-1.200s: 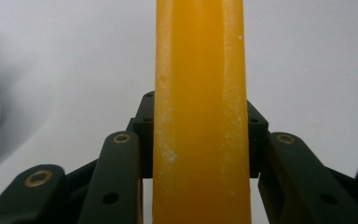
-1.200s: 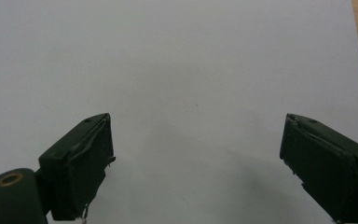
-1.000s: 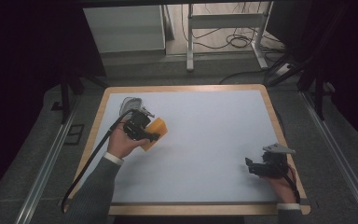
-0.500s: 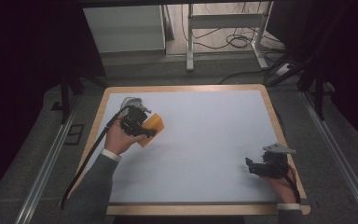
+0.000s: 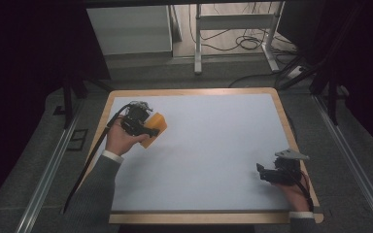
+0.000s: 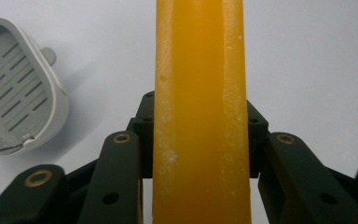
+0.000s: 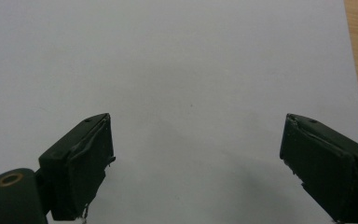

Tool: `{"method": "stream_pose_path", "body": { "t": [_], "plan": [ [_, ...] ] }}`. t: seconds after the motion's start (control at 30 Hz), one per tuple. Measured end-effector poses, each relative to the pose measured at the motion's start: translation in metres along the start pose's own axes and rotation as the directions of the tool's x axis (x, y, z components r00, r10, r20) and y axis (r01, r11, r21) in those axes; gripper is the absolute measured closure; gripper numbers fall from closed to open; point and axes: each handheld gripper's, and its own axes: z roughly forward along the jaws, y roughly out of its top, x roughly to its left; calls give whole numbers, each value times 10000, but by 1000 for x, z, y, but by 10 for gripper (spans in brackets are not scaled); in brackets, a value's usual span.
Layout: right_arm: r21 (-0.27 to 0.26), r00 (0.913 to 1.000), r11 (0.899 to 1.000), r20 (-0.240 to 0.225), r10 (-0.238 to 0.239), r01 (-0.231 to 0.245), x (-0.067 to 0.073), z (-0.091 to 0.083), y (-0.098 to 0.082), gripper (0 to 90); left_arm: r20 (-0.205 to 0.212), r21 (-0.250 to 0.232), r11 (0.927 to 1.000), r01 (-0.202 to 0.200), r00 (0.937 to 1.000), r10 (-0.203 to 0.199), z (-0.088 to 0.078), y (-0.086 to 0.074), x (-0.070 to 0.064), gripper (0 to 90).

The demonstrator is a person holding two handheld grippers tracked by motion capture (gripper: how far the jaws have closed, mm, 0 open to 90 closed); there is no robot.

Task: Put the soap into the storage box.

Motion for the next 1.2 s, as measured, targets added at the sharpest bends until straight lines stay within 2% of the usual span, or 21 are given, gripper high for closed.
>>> {"method": "stream_pose_path", "body": {
  "t": [0.13,0.97,1.17,1.2],
  "plan": [
    [39,10000,10000,46,38,-38,0,0,0,96,-57,-40,9998,207,9998,-207,0,1,6,615],
    [66,10000,10000,43,28,-28,0,1,-1,96,-279,-105,9970,766,9966,-769,-7,4,31,614],
    [90,10000,10000,49,16,-17,0,1,-1,96,-403,-193,9941,1068,9934,-1075,-10,5,41,614],
    [80,10000,10000,49,25,-25,0,1,-1,96,-444,-296,9922,1208,9915,-1221,-11,6,45,614]
  ]
}}
